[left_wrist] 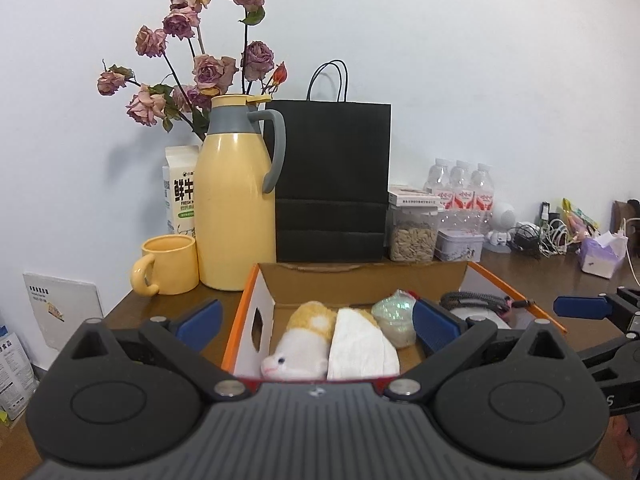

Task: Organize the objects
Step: 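Drop the white cap into the box with the left tool while the right tool drops the cable, then move the left tool to another white bottle cap on the purple pouch and grasp it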

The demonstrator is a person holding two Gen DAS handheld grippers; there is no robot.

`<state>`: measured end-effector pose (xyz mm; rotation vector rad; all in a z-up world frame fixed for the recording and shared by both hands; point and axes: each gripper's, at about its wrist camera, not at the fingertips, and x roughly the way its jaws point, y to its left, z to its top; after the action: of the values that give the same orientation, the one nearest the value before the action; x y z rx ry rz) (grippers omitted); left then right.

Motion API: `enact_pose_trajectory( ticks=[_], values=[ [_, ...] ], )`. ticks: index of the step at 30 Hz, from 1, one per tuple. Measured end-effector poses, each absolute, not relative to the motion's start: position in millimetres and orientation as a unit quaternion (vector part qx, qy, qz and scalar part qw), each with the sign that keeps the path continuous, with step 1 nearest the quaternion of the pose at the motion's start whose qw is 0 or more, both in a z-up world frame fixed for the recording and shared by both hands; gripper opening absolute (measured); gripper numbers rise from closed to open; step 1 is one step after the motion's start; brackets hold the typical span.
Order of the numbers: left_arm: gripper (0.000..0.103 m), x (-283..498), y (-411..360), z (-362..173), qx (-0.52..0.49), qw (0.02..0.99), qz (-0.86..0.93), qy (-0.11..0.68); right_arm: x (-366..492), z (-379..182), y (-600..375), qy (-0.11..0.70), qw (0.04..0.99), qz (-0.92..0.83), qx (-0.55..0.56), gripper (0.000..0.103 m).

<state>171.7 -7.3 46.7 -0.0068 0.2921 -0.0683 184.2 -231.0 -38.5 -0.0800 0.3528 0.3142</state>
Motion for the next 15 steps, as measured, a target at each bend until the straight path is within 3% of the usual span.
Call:
enact_pose_trajectory(
  ticks=[15],
  values=[
    [0.103, 120, 14, 29, 0.006, 0.982, -0.015, 0.189, 131, -76, -238, 0.245, 0.956, 0.157, -0.034, 0.103]
  ],
)
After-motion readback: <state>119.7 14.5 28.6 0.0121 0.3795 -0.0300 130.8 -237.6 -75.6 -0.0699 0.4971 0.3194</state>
